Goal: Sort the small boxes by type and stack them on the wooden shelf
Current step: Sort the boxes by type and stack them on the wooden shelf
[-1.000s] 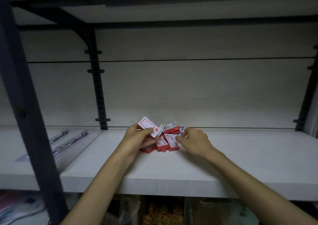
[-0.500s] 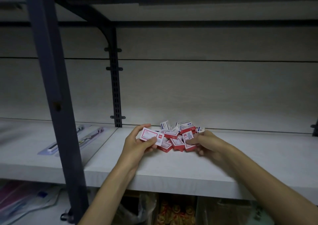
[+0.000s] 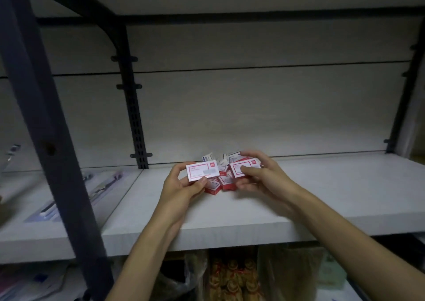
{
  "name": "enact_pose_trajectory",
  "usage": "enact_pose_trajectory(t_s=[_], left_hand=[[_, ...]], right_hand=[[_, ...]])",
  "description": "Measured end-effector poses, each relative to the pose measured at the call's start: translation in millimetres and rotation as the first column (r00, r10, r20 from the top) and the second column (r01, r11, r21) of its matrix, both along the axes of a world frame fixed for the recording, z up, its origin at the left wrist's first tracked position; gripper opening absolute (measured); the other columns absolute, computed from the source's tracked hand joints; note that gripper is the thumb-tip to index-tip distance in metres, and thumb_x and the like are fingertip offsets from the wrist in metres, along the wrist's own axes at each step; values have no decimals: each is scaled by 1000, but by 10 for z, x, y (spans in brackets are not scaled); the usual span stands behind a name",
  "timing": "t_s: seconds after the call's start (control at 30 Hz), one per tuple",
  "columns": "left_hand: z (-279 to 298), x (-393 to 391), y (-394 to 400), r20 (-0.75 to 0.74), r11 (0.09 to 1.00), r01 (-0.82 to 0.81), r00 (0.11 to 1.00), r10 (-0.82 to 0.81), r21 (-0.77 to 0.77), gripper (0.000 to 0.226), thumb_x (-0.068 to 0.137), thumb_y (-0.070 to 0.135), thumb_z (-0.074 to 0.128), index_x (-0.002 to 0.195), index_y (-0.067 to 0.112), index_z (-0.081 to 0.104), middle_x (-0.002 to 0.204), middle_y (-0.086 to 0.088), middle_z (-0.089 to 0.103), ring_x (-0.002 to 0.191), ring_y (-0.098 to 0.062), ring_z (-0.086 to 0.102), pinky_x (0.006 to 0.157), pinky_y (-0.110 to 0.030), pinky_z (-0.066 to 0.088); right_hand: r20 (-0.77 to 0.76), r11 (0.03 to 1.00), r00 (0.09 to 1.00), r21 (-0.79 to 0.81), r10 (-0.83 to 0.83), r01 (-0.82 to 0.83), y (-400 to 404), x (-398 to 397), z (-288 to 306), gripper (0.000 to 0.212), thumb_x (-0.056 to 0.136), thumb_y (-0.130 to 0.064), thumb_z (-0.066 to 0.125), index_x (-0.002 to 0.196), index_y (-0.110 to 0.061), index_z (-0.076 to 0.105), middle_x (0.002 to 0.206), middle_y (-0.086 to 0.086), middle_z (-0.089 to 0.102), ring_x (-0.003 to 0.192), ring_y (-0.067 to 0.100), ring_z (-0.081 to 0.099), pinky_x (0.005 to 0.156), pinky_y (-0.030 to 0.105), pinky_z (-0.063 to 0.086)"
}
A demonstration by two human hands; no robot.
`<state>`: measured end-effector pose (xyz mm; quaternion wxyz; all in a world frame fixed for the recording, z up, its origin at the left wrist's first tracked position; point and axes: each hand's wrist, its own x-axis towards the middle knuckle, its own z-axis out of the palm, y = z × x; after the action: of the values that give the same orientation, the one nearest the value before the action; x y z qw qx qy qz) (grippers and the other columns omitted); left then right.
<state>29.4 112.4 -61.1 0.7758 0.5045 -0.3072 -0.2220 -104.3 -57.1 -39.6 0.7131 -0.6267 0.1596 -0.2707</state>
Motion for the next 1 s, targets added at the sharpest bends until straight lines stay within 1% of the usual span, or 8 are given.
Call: enact_pose_trajectory(t_s=[0.1,0.2,0.27,0.37,0.43,0.7,0.9,1.0], left_hand=[[31,-78,-110,6,998,59,998,-59,-17,43,84,-16,65,118,8,56,104,-23,74,80,-25,73,74,-28,62],[37,-214,-252,58,989,147,988,-146,-11,44,84,-15,65,119,12,59,107,-17,75,90,-28,73,85,-32,60],[60,-355,-375,106,978,206,973,-205,0,44,84,-15,65,120,11,61,108,-12,75,96,-29,72,90,-34,58],[106,-610,-621,173,965,262,949,-262,22,45,82,-17,67,116,12,64,103,-4,77,91,-19,73,81,-25,59],[131,-795,-787,217,955,293,931,-294,40,46,79,-16,70,113,15,65,101,-1,77,92,-15,72,80,-25,60],[152,-1641,-1304,304,913,366,862,-405,179,42,82,1,77,114,25,66,107,7,74,101,-10,69,85,-28,59],[189,-2572,-1750,371,897,388,817,-442,213,38,88,-2,70,119,17,60,110,0,70,90,0,68,80,-23,59],[168,-3103,-2030,362,890,398,814,-454,221,39,86,-5,71,120,12,60,109,-5,72,91,-6,68,77,-21,58]], right_hand=[[52,999,998,14,-31,30,-25,-183,-38,42,88,14,63,125,-5,59,112,29,70,81,36,72,80,41,63],[45,993,995,-71,-88,91,-43,-448,-82,48,83,18,67,125,-5,58,116,24,71,94,40,72,91,47,59],[41,984,989,-103,-141,145,-63,-670,-81,48,83,17,69,125,-5,59,115,22,72,96,39,73,90,44,60],[35,966,977,-147,-211,214,-135,-1049,-36,47,81,15,72,122,-6,63,113,18,72,98,36,74,85,38,62],[23,953,970,-182,-241,241,-202,-1319,3,46,81,13,74,121,-7,64,111,17,73,98,35,74,85,37,61],[-27,924,947,-228,-321,307,-588,-2400,115,48,80,8,76,121,-13,65,112,14,73,102,28,74,81,33,61],[-36,903,939,-291,-342,317,-962,-3274,60,47,79,9,77,120,-11,65,112,14,73,102,30,73,84,37,62],[-10,902,936,-274,-351,335,-1173,-3833,48,46,79,12,76,119,-7,65,108,13,73,99,28,74,76,31,62]])
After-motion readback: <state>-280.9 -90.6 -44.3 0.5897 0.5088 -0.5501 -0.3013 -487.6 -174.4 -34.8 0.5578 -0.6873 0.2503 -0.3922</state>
